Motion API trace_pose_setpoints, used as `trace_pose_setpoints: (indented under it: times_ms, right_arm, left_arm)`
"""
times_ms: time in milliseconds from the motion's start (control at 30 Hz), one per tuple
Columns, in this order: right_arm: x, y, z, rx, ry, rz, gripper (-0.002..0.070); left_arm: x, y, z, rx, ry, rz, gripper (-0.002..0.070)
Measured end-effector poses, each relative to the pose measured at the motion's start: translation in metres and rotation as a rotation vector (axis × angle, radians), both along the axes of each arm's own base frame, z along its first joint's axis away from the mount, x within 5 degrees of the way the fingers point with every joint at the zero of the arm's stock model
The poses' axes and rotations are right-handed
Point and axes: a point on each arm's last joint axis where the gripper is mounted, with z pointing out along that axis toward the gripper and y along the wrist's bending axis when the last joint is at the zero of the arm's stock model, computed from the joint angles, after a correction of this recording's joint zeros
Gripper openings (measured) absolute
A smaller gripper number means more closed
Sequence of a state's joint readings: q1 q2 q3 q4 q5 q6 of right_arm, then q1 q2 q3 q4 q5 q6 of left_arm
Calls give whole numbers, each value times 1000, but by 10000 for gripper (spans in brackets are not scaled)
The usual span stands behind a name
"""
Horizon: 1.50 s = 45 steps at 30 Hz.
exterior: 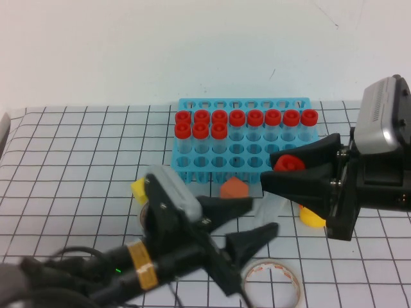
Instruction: Place the test tubes
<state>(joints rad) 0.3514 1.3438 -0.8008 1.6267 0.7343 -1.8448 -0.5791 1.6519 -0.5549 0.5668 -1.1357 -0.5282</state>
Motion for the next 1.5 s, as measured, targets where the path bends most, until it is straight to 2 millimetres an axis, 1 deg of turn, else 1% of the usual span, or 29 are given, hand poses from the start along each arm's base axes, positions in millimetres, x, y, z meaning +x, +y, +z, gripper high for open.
trace_pose_setpoints:
  times_ms: [100,167,200,267,333,400,433,500,600,733,867,900,1000,1167,1300,1367,1500]
  right_arm:
    - [2,-1,-1,-13,-3,-27,272]
    - [3,-2,-1,-19,-4,-38,272]
    - [4,-2,-2,-21,-4,-42,272]
    - [4,-2,-2,-24,-5,-49,272]
    - [4,-2,-2,-25,-5,-51,272]
    - [4,-3,-2,-26,-5,-52,272]
    - [4,-3,-2,-26,-5,-54,272]
    - [4,-3,-2,-26,-5,-54,272]
    - [4,-3,-2,-27,-5,-54,272]
    - [5,-3,-2,-27,-5,-56,272]
    - [5,-3,-2,-27,-5,-56,272]
    - [5,-3,-2,-27,-5,-56,272]
    - [5,-3,-2,-27,-5,-56,272]
    - [5,-3,-2,-27,-5,-56,272]
    - [5,-3,-2,-28,-6,-56,272]
    - [4,-3,-2,-30,-4,-55,272]
    - [4,-3,-2,-30,-4,-55,272]
  left_arm:
    - [6,17,3,21,9,-28,436]
    - [10,31,7,35,8,-33,417]
    - [11,38,10,46,3,-42,392]
    - [11,51,16,74,-14,-58,312]
    - [8,65,22,122,-48,-86,188]
    - [3,77,29,174,-80,-113,87]
    - [0,83,33,203,-93,-128,57]
    - [-10,94,42,248,-101,-146,26]
    - [-26,107,59,327,-101,-120,8]
    - [-51,121,82,485,-155,23,1]
    - [-83,130,99,517,-250,178,0]
    - [-92,133,100,513,-266,223,0]
    - [-114,141,92,489,-275,355,0]
    - [-142,153,66,387,-221,535,0]
    - [-156,158,52,312,-214,612,0]
    - [-161,159,49,290,-231,630,0]
    - [-169,160,51,265,-282,647,0]
